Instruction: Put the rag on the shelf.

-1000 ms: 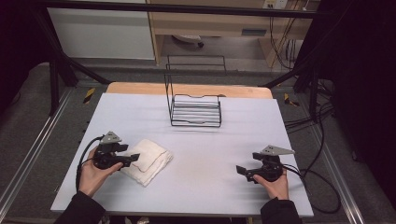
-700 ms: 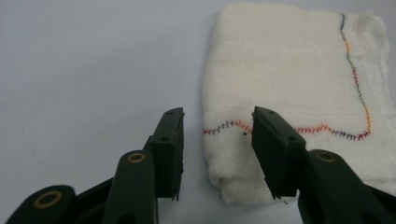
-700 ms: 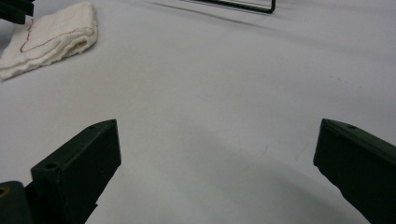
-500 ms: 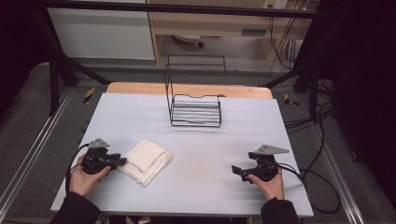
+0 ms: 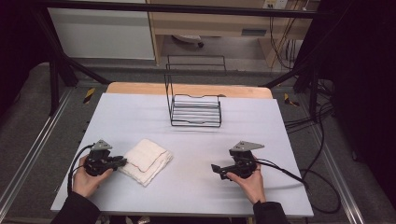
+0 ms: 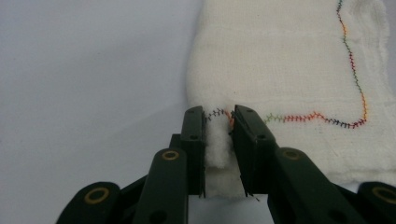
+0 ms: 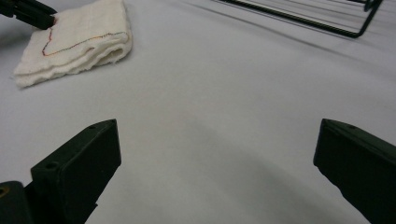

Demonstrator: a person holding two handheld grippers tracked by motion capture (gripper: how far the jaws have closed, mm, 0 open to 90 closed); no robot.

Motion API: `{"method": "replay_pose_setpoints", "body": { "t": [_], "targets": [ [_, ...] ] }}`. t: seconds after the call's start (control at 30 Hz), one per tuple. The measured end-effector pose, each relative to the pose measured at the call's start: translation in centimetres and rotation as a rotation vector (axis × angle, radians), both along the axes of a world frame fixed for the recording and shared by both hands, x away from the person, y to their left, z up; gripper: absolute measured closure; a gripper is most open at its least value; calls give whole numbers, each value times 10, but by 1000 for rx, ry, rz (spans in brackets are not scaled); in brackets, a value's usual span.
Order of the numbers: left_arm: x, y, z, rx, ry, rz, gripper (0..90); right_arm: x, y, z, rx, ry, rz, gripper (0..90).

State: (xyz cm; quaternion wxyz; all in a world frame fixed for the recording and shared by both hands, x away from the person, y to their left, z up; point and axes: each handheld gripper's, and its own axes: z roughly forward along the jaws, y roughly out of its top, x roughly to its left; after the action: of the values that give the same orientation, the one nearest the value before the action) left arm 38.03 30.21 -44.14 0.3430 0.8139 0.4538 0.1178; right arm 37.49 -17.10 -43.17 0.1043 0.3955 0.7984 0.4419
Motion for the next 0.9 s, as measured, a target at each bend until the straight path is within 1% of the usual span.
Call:
{"method": "replay_pose_setpoints", "body": {
  "t": [0.1,0.13,0.2,0.27,0.3,0.33,0.5,0.53,0.57,0.67,0.73,0.77,0.8,0.9],
  "targets": [
    [0,1,-1,-11,6,4,737,2,13,1,-14,-2,2,12],
    [0,1,-1,-11,7,4,737,4,17,1,-15,-9,5,12],
    [0,0,0,-4,5,2,738,6,26,2,-12,-7,8,13],
    [1,-1,0,6,5,0,741,9,37,4,-14,-9,7,14],
    [1,-1,1,10,5,-1,744,13,50,6,-19,-18,6,16],
    [1,-1,1,9,6,-2,744,13,50,6,-19,-18,6,16],
    [0,-2,1,12,4,4,748,23,81,10,-23,-27,18,31],
    [0,-2,1,13,3,4,750,27,93,9,-26,-26,25,47],
    [0,-2,1,12,3,4,750,27,93,9,-26,-26,25,47],
    [0,-1,0,3,3,5,752,33,110,7,-30,-21,46,88],
    [0,0,0,-6,7,9,758,37,121,5,-22,-5,54,121],
    [0,0,0,-8,9,9,762,38,124,4,-21,-7,58,142],
    [1,0,0,-10,9,10,767,41,132,2,-9,8,56,173],
    [0,0,0,-4,6,10,775,45,142,-4,-15,21,57,225]
  ]
}}
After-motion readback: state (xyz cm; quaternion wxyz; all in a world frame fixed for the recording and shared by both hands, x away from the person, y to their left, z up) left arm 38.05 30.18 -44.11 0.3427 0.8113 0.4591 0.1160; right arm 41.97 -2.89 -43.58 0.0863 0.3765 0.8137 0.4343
